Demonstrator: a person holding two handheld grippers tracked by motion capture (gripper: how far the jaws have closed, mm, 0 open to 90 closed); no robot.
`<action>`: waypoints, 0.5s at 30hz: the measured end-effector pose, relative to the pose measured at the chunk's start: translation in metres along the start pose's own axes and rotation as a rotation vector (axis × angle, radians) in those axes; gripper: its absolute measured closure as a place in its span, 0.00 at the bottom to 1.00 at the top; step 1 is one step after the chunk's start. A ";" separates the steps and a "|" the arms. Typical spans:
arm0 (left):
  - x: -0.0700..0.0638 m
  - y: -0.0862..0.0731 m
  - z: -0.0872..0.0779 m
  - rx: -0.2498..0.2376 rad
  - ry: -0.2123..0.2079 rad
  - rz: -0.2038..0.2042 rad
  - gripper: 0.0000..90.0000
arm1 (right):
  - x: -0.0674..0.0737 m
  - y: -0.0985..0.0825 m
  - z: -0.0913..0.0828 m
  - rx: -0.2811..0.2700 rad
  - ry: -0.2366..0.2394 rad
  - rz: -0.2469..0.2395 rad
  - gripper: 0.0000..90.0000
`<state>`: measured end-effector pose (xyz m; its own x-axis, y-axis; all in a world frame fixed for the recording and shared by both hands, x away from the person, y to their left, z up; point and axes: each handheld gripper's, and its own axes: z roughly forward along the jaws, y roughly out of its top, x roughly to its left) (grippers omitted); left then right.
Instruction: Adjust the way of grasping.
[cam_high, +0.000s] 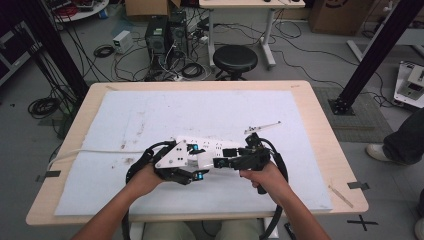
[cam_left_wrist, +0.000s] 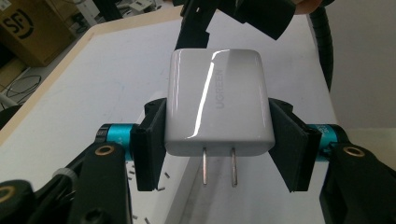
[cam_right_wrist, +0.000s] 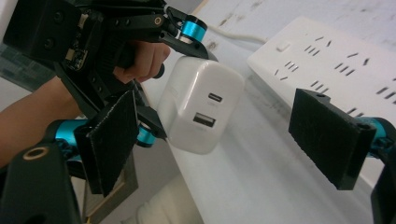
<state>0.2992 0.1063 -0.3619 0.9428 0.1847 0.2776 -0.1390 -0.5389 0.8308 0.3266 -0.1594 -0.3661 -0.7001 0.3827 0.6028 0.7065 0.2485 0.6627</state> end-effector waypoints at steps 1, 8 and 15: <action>0.000 0.000 0.001 0.002 0.000 0.004 0.47 | -0.001 0.000 0.001 0.003 0.006 0.006 0.18; -0.001 0.001 0.004 -0.003 -0.008 0.013 0.47 | -0.006 0.002 0.014 0.036 0.066 0.079 0.27; -0.002 0.000 0.004 -0.006 -0.012 0.020 0.47 | -0.012 0.001 0.023 0.069 0.134 0.148 0.48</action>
<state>0.2985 0.1027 -0.3638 0.9434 0.1639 0.2882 -0.1595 -0.5376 0.8280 0.3382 -0.1438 -0.3829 -0.5923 0.2986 0.7483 0.8049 0.2608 0.5330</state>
